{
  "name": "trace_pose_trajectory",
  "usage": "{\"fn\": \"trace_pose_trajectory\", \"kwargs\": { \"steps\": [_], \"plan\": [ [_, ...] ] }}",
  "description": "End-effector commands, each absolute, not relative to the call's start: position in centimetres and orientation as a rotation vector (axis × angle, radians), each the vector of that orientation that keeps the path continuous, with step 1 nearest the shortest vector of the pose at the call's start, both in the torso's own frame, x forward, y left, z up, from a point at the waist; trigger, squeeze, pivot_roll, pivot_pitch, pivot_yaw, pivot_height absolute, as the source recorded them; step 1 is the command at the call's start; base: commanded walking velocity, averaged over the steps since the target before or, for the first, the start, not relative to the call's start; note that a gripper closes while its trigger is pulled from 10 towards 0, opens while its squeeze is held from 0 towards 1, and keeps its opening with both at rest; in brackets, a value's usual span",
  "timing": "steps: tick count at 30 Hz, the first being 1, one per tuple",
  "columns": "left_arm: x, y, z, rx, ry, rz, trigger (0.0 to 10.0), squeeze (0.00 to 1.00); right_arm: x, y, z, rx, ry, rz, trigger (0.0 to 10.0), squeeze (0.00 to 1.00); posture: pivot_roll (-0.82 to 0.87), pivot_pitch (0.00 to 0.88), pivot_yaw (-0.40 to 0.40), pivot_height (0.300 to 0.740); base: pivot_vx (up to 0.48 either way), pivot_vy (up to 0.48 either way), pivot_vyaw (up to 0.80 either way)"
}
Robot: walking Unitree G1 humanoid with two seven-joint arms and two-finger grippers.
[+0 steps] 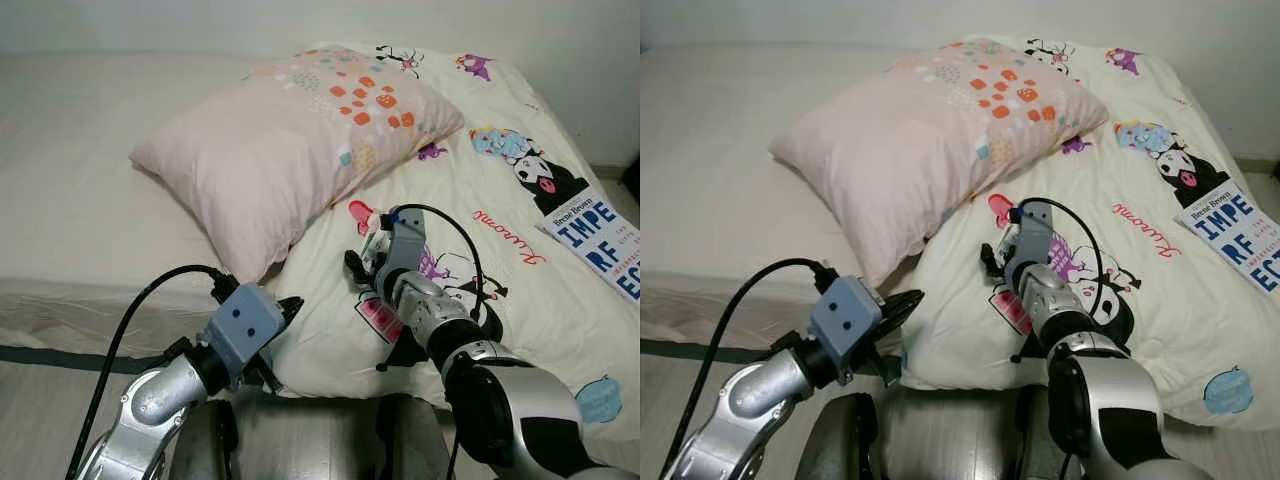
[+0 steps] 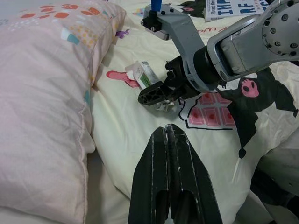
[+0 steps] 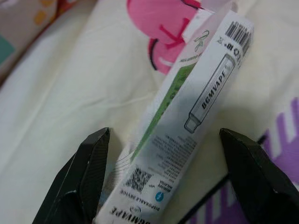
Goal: Clean up the room
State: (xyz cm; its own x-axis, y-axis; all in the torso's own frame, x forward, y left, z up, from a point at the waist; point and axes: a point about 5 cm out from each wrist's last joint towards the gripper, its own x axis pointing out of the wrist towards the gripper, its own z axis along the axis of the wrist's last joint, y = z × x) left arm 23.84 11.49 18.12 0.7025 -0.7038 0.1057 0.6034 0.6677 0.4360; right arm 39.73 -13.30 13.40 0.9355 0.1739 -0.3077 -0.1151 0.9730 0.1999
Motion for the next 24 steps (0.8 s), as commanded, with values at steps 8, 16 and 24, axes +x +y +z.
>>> {"fn": "trace_pose_trajectory", "kwargs": {
  "steps": [8, 16, 24],
  "plan": [
    [23.90, 11.74, 17.87, 0.406, -0.259, -0.760, 10.0, 0.00, 39.57, -13.91, 12.93, 0.198, 0.360, 0.114, 0.0, 0.00, 0.18, 0.289, -0.036, 0.556, 0.000, 0.000, 0.00],
    [23.90, 11.36, 18.00, 0.398, -0.269, -0.784, 10.0, 0.00, 39.64, -13.98, 13.08, 0.202, 0.355, 0.110, 0.0, 0.00, 0.17, 0.272, -0.039, 0.556, 0.000, 0.000, 0.00],
    [24.48, 10.76, 17.83, 0.384, -0.284, -0.782, 10.0, 0.00, 39.79, -14.02, 13.44, 0.236, 0.339, 0.098, 0.0, 0.00, 0.14, 0.207, -0.047, 0.556, 0.000, 0.000, 0.00]
  ]
}}
